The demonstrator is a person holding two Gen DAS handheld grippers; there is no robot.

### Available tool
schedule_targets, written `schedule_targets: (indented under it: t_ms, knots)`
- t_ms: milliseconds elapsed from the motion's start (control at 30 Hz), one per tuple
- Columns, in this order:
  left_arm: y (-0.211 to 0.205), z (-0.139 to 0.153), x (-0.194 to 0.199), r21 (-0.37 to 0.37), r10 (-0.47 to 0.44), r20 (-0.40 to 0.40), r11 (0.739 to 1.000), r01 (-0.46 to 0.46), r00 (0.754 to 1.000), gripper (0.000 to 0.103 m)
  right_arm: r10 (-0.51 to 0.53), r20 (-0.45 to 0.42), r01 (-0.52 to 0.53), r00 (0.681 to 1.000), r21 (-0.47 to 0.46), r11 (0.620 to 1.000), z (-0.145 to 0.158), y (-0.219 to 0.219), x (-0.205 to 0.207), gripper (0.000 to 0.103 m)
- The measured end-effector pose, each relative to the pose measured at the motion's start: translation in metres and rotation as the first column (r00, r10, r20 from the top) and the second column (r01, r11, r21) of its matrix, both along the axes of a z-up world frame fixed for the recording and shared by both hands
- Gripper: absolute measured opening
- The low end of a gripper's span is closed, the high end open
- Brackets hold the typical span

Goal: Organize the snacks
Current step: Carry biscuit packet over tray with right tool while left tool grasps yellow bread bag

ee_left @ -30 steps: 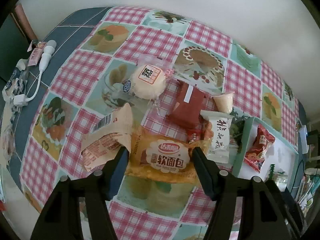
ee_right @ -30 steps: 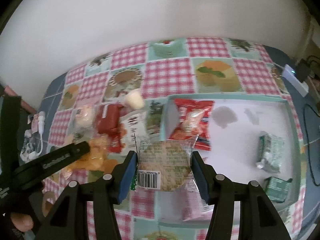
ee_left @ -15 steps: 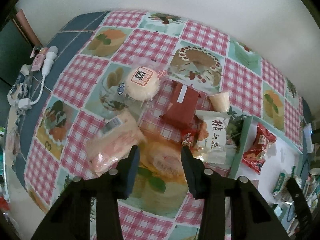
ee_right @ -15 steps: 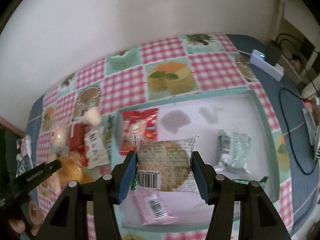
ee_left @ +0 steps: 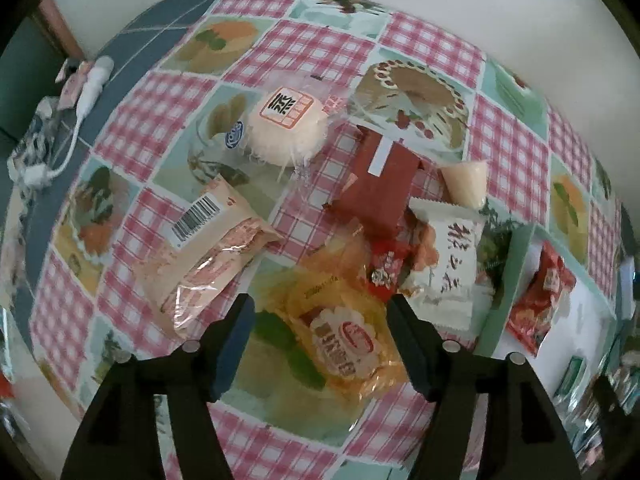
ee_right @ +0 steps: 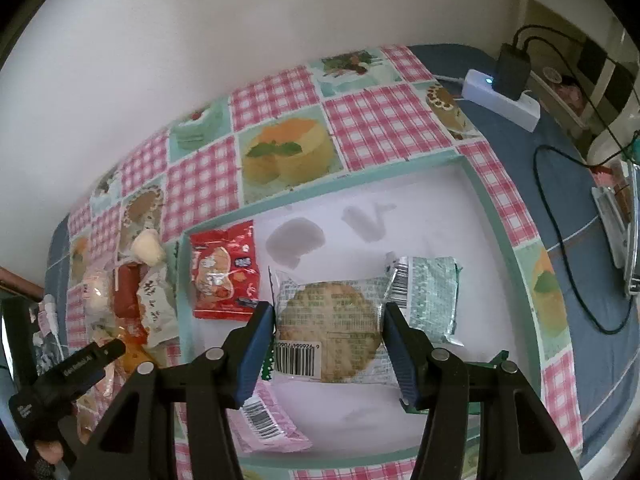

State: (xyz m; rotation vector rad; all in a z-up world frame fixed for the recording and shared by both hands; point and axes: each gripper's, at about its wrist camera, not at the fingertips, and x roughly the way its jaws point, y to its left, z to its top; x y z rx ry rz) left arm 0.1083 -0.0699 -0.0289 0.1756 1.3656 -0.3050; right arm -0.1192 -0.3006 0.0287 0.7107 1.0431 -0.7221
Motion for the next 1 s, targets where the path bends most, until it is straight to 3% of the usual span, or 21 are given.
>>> schedule_targets:
  t_ms: [67,200,233,267,300,533,733,900,1000]
  knots:
    - [0.001,-0.009,0.000,0.026,0.013,-0.018,1.000,-0.013,1.000,0.085,0.003,0.000,-0.003,1.000,0.002,1.000,-0.001,0.000,0.000,0.058]
    - [0.002,-0.020,-0.006,0.058,0.007,-0.058,0.998,-0.004,0.998,0.083,0.012,-0.003,-0.012,1.000,-0.003,1.000,-0.001,0.002,0.003,0.058]
    - [0.001,-0.020,-0.007,0.060,0.000,-0.052,0.998,0.003,0.999,0.078,0.012,-0.004,-0.012,1.000,-0.002,1.000,-0.002,0.003,0.003,0.058]
    - [-0.001,-0.019,-0.009,0.055,-0.009,-0.051,0.998,0.012,0.999,0.059,0.013,-0.005,-0.013,1.000,0.000,1.000,-0.002,0.003,0.004,0.058]
    - [-0.002,-0.018,-0.011,0.053,-0.013,-0.050,0.998,0.015,0.999,0.049,0.014,-0.007,-0.014,1.000,0.001,1.000,-0.003,0.003,0.004,0.058]
    - [-0.011,-0.009,-0.021,0.090,-0.028,-0.009,0.996,0.028,1.000,0.045,0.005,-0.005,-0.005,1.000,0.016,1.000,-0.006,-0.002,0.002,0.058]
    - [-0.019,0.026,-0.025,0.081,-0.021,0.073,0.997,0.015,0.997,0.045,-0.006,-0.003,0.006,1.000,0.024,1.000,-0.009,-0.006,0.001,0.058]
    - [-0.047,0.061,-0.048,0.022,-0.126,0.141,0.992,0.124,0.982,0.045,-0.017,-0.022,0.018,1.000,0.023,1.000,-0.013,-0.009,-0.001,0.058]
    - [-0.070,0.074,-0.067,-0.003,-0.222,0.166,0.974,0.225,0.961,0.045,-0.031,-0.027,0.032,0.999,0.015,0.999,-0.011,-0.014,-0.005,0.058]
